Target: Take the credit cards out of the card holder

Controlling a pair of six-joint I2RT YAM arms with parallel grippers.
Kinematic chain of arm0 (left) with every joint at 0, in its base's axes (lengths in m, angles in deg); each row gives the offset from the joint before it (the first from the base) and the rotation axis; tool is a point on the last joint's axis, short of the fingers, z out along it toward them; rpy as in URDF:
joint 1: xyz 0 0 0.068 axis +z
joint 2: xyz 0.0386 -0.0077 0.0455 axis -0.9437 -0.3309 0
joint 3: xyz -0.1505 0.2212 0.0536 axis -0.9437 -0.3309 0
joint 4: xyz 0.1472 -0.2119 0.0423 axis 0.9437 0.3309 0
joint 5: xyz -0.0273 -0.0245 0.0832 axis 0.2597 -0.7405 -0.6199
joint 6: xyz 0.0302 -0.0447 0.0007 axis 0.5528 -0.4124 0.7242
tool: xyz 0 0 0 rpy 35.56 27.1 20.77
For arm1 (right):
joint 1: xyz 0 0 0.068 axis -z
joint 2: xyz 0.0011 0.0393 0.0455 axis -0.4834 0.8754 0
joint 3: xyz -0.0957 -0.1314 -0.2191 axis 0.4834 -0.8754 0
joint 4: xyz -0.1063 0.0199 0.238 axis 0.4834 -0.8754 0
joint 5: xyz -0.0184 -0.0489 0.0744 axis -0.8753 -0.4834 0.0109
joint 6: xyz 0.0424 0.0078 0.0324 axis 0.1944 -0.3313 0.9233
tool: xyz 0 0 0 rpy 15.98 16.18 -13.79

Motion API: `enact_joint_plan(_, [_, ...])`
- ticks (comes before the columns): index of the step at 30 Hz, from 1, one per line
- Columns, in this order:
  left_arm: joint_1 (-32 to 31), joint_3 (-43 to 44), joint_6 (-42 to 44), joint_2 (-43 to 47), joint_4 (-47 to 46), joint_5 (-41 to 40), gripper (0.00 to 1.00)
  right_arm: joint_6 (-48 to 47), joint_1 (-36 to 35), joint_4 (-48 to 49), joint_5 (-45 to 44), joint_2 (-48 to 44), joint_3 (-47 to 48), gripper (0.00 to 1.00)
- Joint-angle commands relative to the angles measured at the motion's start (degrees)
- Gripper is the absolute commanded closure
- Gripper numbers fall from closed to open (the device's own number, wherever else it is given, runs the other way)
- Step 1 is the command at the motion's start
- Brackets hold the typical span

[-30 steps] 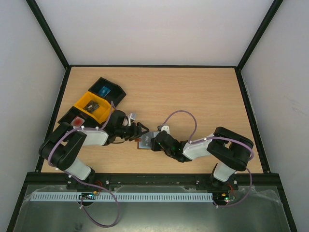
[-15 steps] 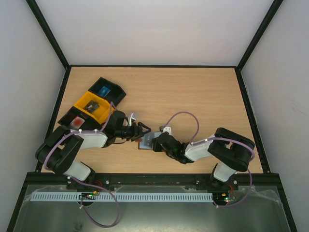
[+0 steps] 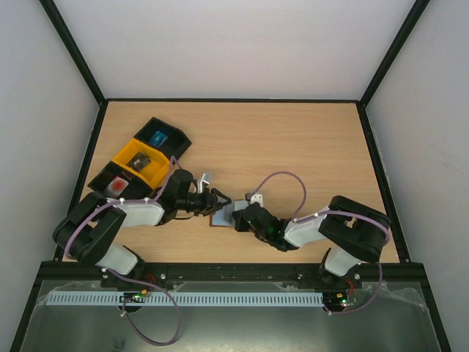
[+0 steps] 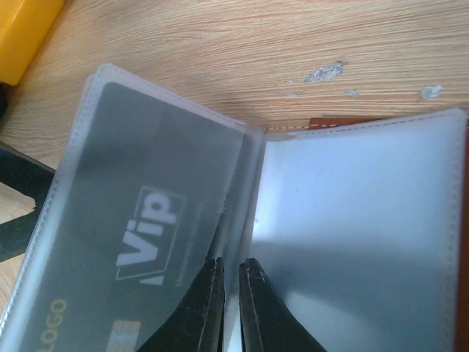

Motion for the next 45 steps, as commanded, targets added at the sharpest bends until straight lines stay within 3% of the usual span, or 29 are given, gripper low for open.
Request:
enact_joint_plan(1, [-0.5, 0.3, 0.0, 0.6, -1.3, 0.5, 0.50, 0.7, 0.1, 1.3, -1.9, -2.4, -2.0, 0.91])
enact_joint_plan(6, [-0.7, 0.2, -0.1, -0.7, -1.9, 0.6, 0.63, 1.1, 0.1, 2.6, -2.0, -4.2, -3.2, 0.91])
enact_joint_plan(20, [-1.1, -0.1, -0.4, -3.6, -4.1, 0.6, 0.84, 1.7, 0.1, 4.0, -0.2, -10.5, -4.5, 0.74])
enact_joint_plan(37, [-1.4, 0.0, -1.1, -4.5, -5.2, 0.6, 0.86, 2.1, 0.1, 5.8, 4.4, -10.7, -4.4, 0.60])
enact_joint_plan(45, [-1.5, 0.1, -1.3, -4.9, -5.3, 0.6, 0.86, 2.3, 0.1, 4.8, 4.2, -9.2, -3.9, 0.64])
